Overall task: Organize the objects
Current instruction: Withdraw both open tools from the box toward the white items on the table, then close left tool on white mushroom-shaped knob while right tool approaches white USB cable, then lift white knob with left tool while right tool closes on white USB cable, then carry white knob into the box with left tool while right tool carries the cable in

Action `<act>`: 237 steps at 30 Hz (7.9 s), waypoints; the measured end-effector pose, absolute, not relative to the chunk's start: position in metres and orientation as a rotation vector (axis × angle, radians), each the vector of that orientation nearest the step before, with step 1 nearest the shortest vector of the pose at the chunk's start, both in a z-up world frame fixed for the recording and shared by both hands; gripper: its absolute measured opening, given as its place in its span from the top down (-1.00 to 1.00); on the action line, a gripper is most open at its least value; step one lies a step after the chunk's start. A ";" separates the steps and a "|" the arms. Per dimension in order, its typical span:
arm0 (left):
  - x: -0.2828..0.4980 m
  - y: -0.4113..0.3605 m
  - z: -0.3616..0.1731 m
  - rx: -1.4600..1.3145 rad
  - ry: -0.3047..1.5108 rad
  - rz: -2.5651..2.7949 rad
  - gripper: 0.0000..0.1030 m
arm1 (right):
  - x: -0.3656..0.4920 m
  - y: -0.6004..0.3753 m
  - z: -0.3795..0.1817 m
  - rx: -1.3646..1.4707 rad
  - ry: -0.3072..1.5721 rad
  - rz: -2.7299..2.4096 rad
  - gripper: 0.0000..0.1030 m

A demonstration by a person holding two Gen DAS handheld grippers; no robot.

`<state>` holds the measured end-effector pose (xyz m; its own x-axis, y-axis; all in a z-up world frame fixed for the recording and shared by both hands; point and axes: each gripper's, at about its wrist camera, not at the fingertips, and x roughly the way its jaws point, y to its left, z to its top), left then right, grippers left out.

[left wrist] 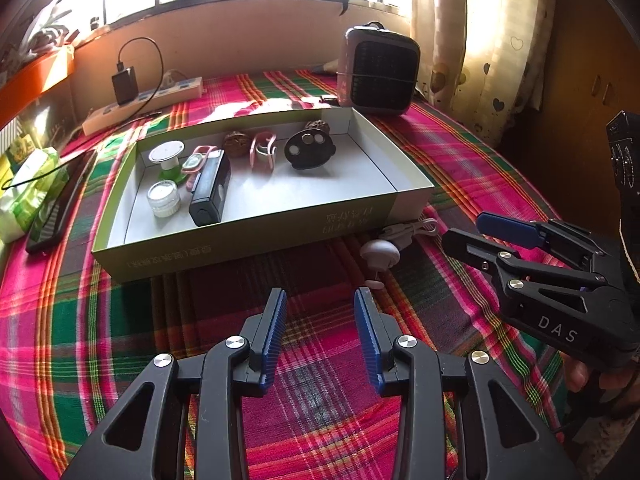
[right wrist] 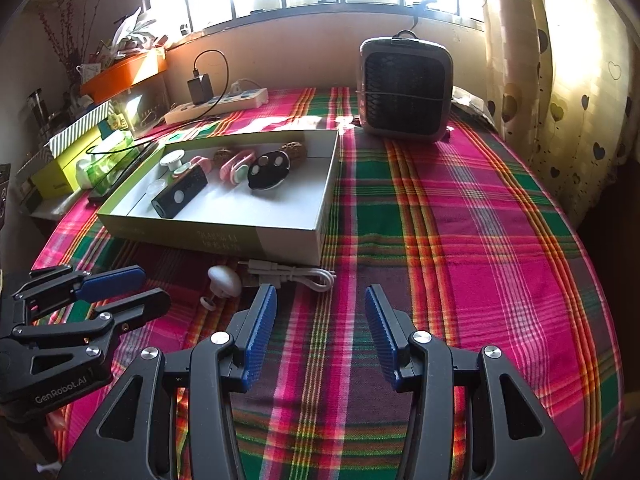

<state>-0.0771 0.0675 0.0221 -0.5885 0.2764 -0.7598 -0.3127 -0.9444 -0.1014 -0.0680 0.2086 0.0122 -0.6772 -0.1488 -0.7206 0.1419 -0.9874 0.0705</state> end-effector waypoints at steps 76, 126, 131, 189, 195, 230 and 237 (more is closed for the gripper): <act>-0.109 0.047 0.012 -1.299 -0.076 2.540 0.53 | -0.077 0.181 -0.002 1.181 0.267 -2.327 -0.01; -0.106 0.039 0.010 -1.279 -0.081 2.563 0.54 | -0.087 0.153 -0.002 1.175 0.235 -2.450 0.63; -0.107 0.039 0.010 -1.280 -0.076 2.563 0.54 | -0.086 0.152 -0.001 1.174 0.229 -2.455 0.63; -0.158 0.043 0.044 -1.213 -0.051 2.602 0.54 | -0.141 0.169 0.034 1.145 0.106 -2.558 0.63; -0.169 0.046 0.039 -1.234 -0.048 2.597 0.54 | -0.154 0.166 0.028 1.171 0.118 -2.538 0.62; -0.194 0.053 0.016 -1.317 -0.028 2.576 0.54 | -0.176 0.161 0.006 1.248 0.148 -2.491 0.62; -0.194 0.053 0.016 -1.318 -0.021 2.578 0.53 | -0.175 0.159 0.005 1.250 0.150 -2.485 0.62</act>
